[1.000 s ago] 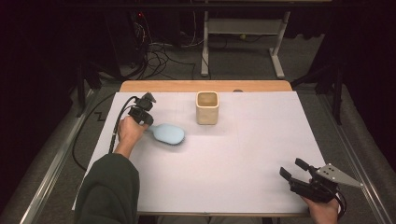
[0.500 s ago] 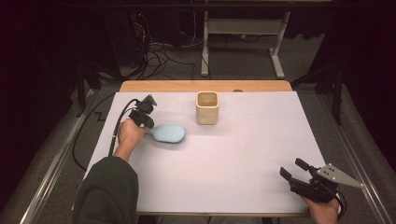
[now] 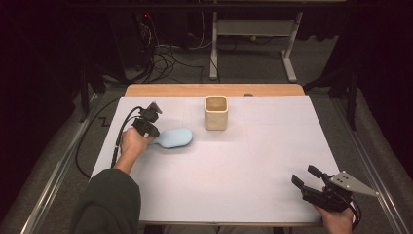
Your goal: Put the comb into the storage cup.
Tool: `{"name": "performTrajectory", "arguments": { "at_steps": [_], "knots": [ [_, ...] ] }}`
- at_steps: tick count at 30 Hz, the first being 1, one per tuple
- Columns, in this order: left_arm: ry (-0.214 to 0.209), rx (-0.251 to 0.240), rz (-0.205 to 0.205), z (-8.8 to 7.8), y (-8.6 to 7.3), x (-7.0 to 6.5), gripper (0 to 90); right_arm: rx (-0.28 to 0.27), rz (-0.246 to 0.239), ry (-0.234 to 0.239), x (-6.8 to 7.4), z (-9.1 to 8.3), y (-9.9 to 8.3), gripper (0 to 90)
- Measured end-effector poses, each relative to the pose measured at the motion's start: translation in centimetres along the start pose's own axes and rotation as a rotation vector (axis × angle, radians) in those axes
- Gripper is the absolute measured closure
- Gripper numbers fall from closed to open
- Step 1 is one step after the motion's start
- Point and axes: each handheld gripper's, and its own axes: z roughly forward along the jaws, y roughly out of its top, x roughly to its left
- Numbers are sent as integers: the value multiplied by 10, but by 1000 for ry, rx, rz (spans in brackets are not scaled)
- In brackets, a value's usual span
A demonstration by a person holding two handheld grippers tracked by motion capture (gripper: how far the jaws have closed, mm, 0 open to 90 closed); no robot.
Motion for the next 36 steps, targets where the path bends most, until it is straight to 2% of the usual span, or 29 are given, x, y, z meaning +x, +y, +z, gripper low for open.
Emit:
{"name": "performTrajectory", "arguments": {
  "at_steps": [7,19,36],
  "knots": [
    [-18,6,-3,-2,-6,-1,871,3,-2,-2,1,1,0,265],
    [-24,24,7,-2,-14,-2,871,4,0,-3,1,1,0,265],
    [-39,20,14,-4,-29,-7,871,3,-5,-2,1,1,0,265]
  ]
}}
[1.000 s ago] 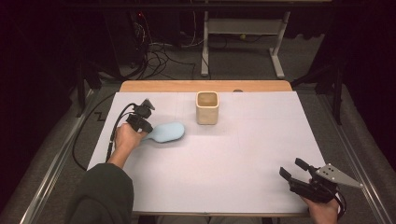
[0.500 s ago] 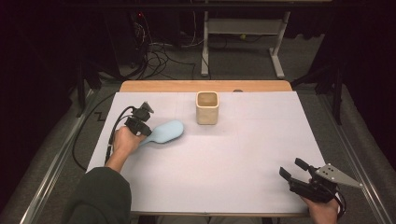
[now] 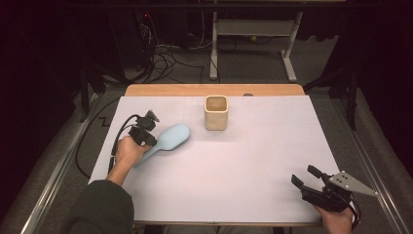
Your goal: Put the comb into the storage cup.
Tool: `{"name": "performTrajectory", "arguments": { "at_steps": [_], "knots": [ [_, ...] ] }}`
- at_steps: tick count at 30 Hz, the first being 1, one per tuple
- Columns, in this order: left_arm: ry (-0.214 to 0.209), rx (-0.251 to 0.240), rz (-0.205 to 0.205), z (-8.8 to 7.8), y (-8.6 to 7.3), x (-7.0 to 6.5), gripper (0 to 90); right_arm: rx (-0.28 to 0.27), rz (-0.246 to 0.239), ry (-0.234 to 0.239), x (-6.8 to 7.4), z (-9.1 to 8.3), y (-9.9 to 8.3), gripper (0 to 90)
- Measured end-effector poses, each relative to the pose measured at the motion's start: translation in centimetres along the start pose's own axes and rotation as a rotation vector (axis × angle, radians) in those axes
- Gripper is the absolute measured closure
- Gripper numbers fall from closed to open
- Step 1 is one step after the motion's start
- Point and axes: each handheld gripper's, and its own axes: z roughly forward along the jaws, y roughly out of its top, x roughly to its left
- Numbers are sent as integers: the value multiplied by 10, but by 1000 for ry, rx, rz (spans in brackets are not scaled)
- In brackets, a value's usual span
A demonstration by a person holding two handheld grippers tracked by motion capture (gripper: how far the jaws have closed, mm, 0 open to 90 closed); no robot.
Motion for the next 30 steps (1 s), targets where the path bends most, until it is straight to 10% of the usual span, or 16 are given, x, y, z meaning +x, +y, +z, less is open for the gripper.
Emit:
{"name": "performTrajectory", "arguments": {
  "at_steps": [23,30],
  "knots": [
    [-22,-26,10,-1,-18,-9,852,1,-4,0,1,0,0,266],
    [19,-46,2,-5,-21,-6,705,0,-6,-1,2,0,0,266]
  ]
}}
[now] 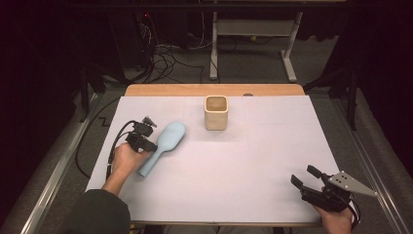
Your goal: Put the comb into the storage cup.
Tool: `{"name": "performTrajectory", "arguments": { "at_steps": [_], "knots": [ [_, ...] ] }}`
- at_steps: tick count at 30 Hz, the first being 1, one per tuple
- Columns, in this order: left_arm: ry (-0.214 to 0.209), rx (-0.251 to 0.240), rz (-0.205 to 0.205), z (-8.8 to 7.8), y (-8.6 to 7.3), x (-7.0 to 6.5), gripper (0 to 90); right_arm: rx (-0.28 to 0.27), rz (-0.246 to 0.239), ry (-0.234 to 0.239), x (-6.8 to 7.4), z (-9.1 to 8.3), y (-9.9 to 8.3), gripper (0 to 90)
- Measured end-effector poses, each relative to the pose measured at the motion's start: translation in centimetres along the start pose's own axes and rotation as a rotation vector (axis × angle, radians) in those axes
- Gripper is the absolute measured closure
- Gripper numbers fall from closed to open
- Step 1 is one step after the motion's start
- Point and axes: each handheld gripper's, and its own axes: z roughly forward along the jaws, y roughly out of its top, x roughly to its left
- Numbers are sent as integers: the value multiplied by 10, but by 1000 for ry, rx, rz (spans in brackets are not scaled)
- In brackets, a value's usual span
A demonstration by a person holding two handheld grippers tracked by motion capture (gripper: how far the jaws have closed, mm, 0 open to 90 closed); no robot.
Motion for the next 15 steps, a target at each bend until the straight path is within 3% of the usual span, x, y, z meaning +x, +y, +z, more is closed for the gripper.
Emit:
{"name": "performTrajectory", "arguments": {
  "at_steps": [8,15],
  "knots": [
    [19,-65,-29,-13,-6,3,530,-1,-2,2,-1,0,0,266],
    [18,-119,-13,-24,-11,-1,446,-2,-3,1,0,0,0,267]
  ]
}}
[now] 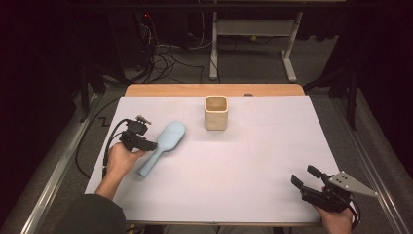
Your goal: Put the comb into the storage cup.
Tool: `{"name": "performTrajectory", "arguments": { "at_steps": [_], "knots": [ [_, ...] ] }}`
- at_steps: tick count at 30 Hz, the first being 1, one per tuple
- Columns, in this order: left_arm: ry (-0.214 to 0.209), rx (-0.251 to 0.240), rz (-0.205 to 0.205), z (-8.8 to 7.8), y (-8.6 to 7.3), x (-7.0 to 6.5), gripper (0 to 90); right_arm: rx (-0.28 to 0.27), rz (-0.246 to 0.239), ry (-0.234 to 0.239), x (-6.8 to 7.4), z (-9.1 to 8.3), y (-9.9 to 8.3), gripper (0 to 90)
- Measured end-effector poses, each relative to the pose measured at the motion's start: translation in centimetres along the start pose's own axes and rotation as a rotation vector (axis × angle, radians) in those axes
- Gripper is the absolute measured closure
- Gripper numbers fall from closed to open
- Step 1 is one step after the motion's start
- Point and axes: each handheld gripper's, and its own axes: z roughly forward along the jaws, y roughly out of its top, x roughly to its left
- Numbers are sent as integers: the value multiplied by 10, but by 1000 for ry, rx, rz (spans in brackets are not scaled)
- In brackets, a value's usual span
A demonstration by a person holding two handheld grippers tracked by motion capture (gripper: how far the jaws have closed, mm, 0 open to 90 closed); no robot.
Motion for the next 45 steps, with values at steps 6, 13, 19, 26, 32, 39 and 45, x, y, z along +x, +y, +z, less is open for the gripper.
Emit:
{"name": "performTrajectory", "arguments": {
  "at_steps": [6,13,19,26,32,39,45],
  "knots": [
    [-28,-21,9,-3,-6,-7,425,1,0,0,0,0,0,267],
    [-54,-23,30,0,-12,-17,405,5,1,1,1,0,0,267],
    [-59,-11,41,6,-14,-23,401,2,0,0,1,0,0,267],
    [-58,7,41,15,-17,-27,408,6,1,1,1,0,0,267],
    [-46,19,51,20,-17,-31,433,5,2,0,1,0,0,267],
    [-40,25,41,25,-15,-31,474,2,2,1,1,0,0,267],
    [-27,25,42,28,-14,-31,526,-2,3,3,1,0,0,267]
  ]
}}
